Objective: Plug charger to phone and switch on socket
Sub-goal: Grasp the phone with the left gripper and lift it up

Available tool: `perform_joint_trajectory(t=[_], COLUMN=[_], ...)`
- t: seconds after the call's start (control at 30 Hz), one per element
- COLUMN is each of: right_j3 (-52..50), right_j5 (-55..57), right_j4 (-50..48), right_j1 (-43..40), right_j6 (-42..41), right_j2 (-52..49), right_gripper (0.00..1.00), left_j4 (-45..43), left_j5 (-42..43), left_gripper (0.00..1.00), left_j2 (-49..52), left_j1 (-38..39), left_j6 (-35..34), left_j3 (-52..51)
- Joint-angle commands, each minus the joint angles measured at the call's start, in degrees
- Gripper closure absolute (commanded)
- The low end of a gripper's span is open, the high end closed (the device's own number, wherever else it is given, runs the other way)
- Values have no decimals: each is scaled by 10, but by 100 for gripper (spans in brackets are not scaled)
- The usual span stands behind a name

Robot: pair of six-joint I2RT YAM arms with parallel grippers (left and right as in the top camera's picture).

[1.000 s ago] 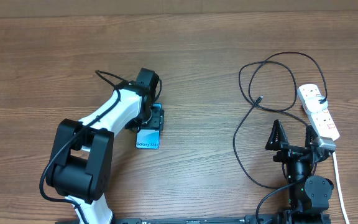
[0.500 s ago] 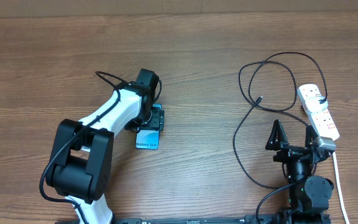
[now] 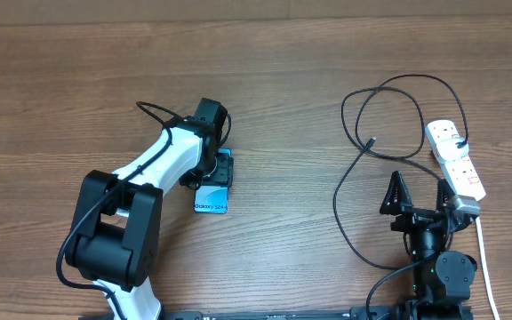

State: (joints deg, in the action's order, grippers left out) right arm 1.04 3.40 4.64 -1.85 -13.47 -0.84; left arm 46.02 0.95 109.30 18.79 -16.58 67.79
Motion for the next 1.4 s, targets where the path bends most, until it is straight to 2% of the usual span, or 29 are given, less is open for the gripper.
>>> perform_joint_trajectory(t=[0.0,0.37,0.6,0.83,0.97,1.17,1.37], right_j3=[-6,-6,-6,-6,-6,-6,-6], right_j5=[4,4,4,4,4,4,4], right_j4=[-2,-2,-2,-2,-2,-2,-2], right_j1=[-1,-1,-1,-1,-1,-1,-1], right_j6=[0,0,0,0,0,0,0], right_j2=[7,7,7,7,7,7,7], right_gripper=[0,0,0,0,0,0,0], left_j4=[4,72,156,261,304,324,324], left_j5=[5,5,13,88,147,257,303], left_gripper=[34,36,36,36,40,41,42], left_j2=[1,1,1,1,1,1,1], left_j1=[4,3,4,4,4,3,3], left_j6=[-2,-2,-2,-10,-34,-64,-111], left_j3=[-1,89,177,276,322,347,347])
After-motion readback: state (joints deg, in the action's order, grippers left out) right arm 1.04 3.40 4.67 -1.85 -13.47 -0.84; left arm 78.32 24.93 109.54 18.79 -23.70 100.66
